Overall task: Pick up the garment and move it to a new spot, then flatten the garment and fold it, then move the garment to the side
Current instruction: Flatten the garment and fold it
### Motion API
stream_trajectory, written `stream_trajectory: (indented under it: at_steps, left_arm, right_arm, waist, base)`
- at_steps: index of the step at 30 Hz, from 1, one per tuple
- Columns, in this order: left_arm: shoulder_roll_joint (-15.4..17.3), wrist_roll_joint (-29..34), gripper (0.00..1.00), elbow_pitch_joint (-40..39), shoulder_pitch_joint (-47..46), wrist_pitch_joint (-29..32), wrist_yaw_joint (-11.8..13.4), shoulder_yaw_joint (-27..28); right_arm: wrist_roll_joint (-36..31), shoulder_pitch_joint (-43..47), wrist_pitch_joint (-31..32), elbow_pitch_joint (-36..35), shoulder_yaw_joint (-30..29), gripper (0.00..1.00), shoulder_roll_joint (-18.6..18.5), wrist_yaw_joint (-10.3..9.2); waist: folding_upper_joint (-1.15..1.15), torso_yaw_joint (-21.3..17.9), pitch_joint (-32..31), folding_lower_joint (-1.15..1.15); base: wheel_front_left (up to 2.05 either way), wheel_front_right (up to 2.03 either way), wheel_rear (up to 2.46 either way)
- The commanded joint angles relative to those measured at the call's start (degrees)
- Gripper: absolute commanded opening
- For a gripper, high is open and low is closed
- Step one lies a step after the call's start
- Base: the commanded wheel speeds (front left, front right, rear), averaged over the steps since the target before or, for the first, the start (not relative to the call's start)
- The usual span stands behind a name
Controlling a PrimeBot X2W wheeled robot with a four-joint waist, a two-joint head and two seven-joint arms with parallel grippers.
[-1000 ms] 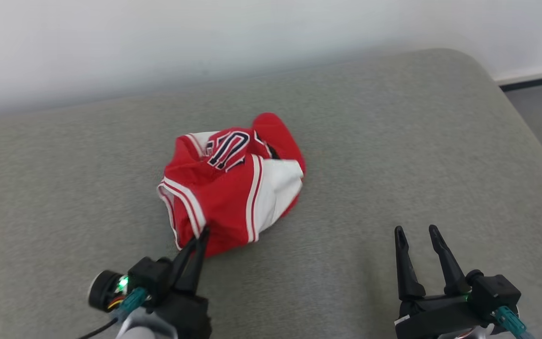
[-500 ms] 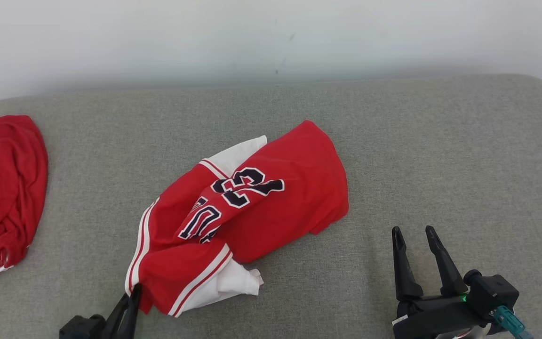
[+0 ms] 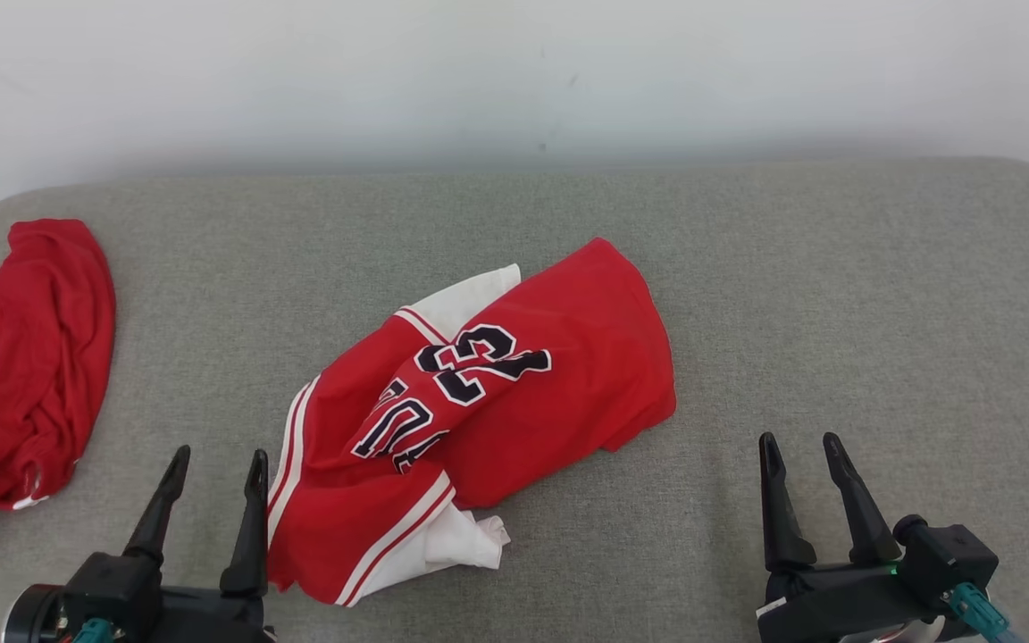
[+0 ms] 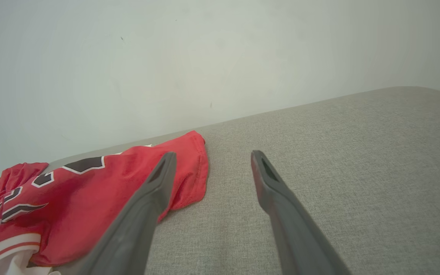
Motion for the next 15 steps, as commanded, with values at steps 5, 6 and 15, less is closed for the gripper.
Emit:
stream_trajectory:
  at_steps: [5,6,15]
  left_arm:
    - [-1.55,1.56,1.00,-1.17,1.32,-0.20,-0.54,1.01]
    - [-1.93,1.92,1.00,-0.90,1.64,-0.20,-0.80,0.64]
    - [-5.51,2.98,1.00,1.88,5.25,-0.21,-2.17,-1.95]
  right_arm:
    - [-0.15,0.40,-0.03,-0.03,0.31,1.00,0.15,-0.12]
    - [-0.19,0.40,-0.03,-0.06,0.34,1.00,0.15,-0.12]
    - [-0.53,0.34,-0.03,0.03,-0.09,1.00,0.15,-0.12]
  waist:
    - [0.00,0.32,-0.28,0.00]
    - [0.00,0.26,-0.25,0.00]
    - [0.00,-0.73,0.15,0.00]
  base:
    - [0.00,0.00,0.00]
    - [0.00,0.00,0.00]
    - [0.00,0.00,0.00]
